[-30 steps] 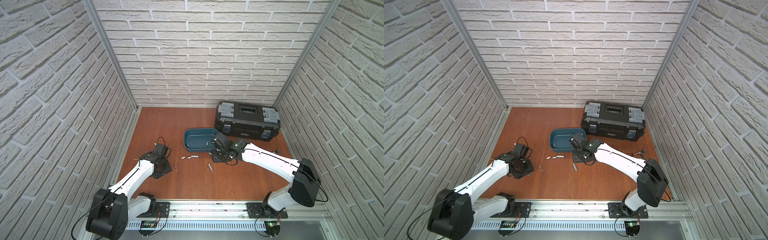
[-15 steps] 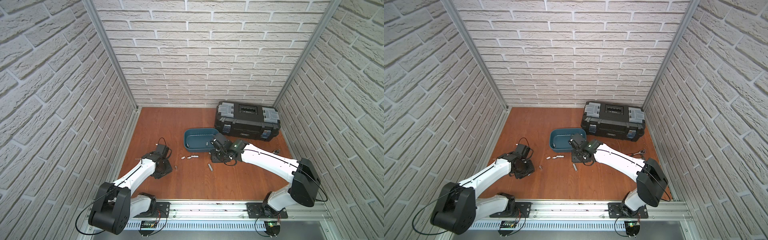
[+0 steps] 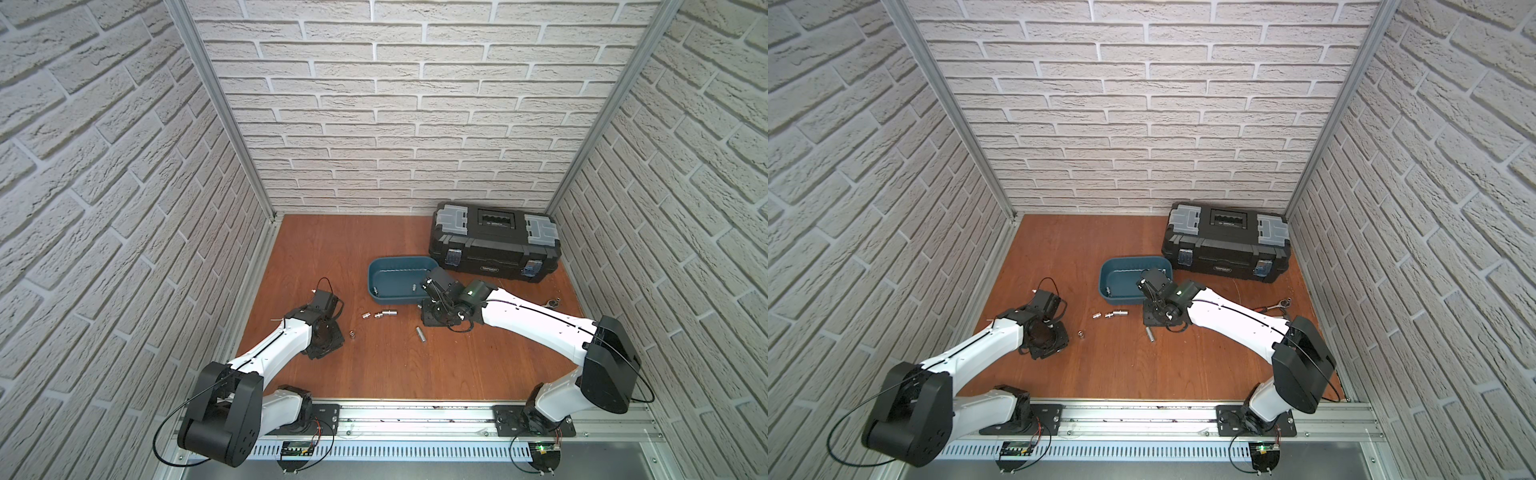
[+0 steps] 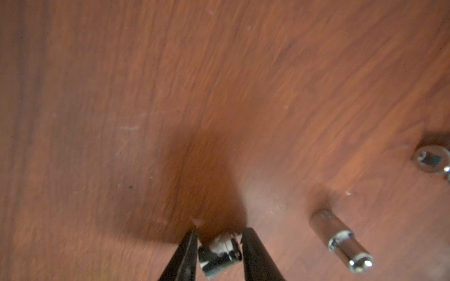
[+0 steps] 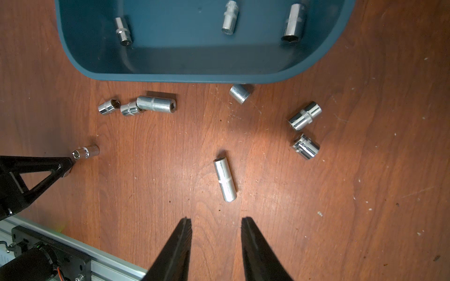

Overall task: Put the socket on the desktop into the storage box
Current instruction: Pick up the socket head from the center of the board.

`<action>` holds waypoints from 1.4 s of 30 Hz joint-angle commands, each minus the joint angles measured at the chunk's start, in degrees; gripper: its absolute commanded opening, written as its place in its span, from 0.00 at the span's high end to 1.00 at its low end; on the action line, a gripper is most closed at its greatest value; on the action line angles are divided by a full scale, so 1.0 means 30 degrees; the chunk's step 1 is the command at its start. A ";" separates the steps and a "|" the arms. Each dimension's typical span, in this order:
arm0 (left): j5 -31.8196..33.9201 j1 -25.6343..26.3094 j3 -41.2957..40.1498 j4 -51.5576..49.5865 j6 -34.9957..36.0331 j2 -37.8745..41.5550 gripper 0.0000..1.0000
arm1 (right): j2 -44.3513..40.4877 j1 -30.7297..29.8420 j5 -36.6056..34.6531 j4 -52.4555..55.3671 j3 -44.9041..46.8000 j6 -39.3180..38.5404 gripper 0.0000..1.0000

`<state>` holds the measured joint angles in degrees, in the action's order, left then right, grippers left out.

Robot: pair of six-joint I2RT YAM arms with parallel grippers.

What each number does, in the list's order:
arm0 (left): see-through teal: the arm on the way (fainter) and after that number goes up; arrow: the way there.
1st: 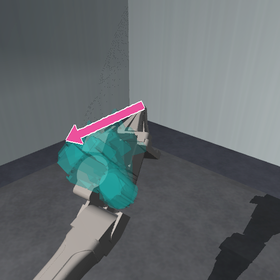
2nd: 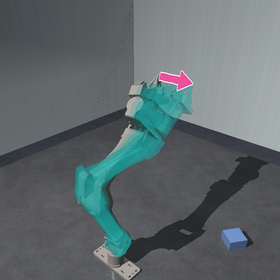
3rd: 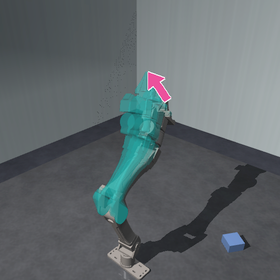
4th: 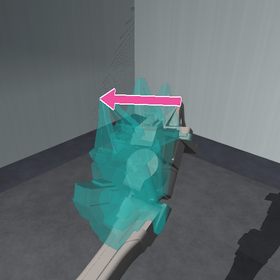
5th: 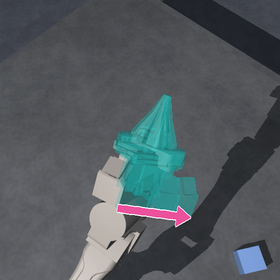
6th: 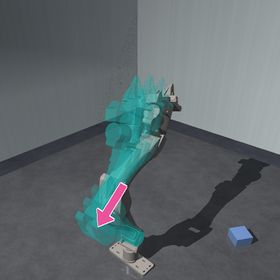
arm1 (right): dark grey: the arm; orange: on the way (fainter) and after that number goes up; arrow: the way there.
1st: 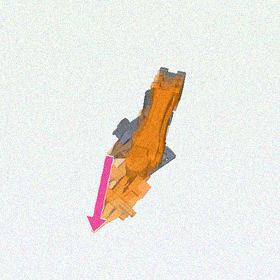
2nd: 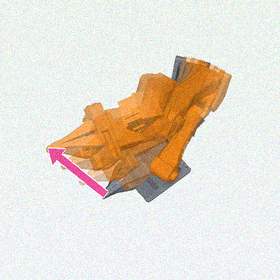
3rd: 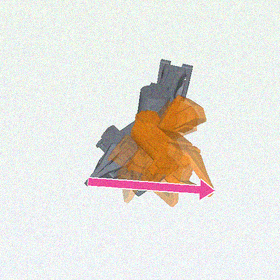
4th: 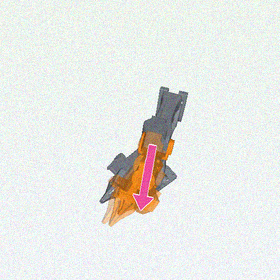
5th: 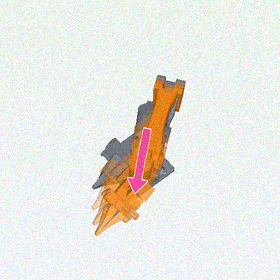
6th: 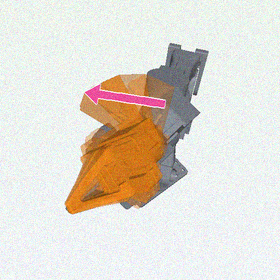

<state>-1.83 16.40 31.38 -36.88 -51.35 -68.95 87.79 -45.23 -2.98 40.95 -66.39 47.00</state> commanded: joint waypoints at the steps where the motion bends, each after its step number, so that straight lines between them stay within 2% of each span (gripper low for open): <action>1: -0.0226 -0.0136 -0.0498 0.0363 -0.0308 0.0015 0.65 | -0.0228 -0.0164 -0.0263 -0.0238 0.0288 0.0328 0.60; 15: -0.0175 0.0040 -0.0820 -0.0392 -0.1711 0.0790 0.55 | -0.0355 -0.0164 -0.0390 -0.0407 0.0571 0.0361 0.60; 25: 0.0018 0.0507 -0.0816 -0.0876 -0.2931 0.0601 0.59 | -0.0929 -0.0143 -0.0594 -0.0605 0.1134 0.0463 0.60; 36: -0.0043 0.0902 -0.0798 -0.1180 -0.3956 0.0454 0.56 | -0.1515 -0.0111 -0.0836 -0.0805 0.1710 0.0621 0.60; 42: -0.0285 0.0901 -0.0400 -0.1124 -0.4238 0.0029 0.61 | -0.1580 -0.0105 -0.0873 -0.0876 0.1937 0.0793 0.60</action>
<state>-1.10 18.52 30.46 -36.86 -62.92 -67.42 84.84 -45.23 -4.60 39.38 -61.76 48.05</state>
